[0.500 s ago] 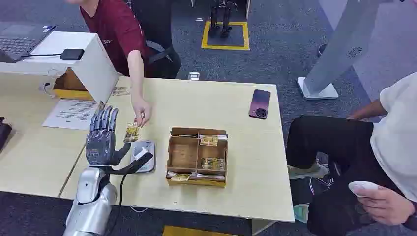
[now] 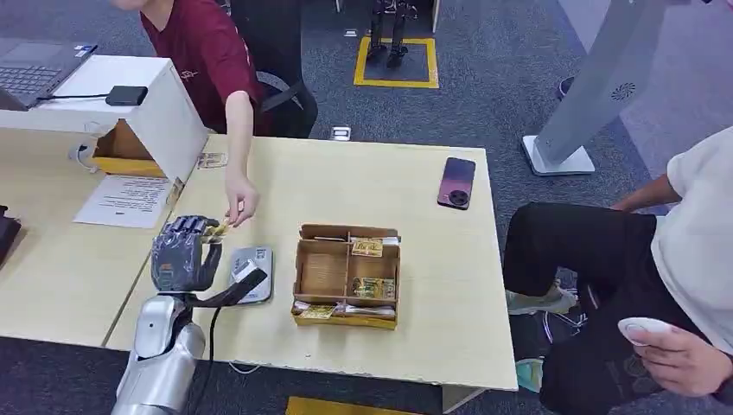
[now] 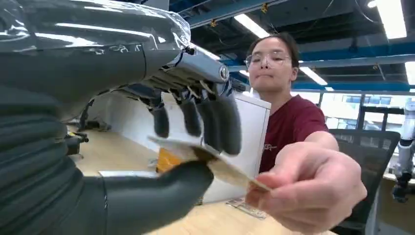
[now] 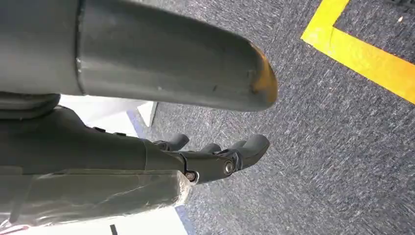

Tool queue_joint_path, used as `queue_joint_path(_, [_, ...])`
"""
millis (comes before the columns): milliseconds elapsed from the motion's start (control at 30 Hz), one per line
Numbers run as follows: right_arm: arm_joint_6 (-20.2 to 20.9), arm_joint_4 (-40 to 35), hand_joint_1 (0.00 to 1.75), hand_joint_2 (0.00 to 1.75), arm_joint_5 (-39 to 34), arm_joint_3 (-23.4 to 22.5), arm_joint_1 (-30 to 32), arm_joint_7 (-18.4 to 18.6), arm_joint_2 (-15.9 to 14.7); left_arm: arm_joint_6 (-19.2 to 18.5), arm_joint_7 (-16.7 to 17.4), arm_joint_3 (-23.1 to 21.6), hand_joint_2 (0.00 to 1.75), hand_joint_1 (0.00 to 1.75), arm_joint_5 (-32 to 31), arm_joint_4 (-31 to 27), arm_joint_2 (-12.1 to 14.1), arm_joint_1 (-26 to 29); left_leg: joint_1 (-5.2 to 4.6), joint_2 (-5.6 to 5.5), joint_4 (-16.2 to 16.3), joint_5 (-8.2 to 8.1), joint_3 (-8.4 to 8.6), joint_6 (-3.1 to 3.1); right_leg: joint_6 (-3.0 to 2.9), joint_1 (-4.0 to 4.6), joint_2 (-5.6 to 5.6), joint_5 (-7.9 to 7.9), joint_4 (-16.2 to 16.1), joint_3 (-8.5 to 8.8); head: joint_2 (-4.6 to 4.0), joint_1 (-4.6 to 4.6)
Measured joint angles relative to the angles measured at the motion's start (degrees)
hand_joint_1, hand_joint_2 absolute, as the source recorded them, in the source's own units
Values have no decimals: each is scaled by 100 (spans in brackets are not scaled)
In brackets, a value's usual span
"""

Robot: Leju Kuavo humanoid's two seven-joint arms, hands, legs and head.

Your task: Pass the card to the sensor for recognition and then transmit it.

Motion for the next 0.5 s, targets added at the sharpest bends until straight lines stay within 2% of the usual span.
queue_joint_path(500, [-20, 0, 0, 0, 70, -48, -6, -63, 0, 2, -673, 321, 175, 175, 271, 133, -120, -68, 0, 0, 0, 0, 0, 0, 0, 0, 0, 0, 0, 0, 0, 0])
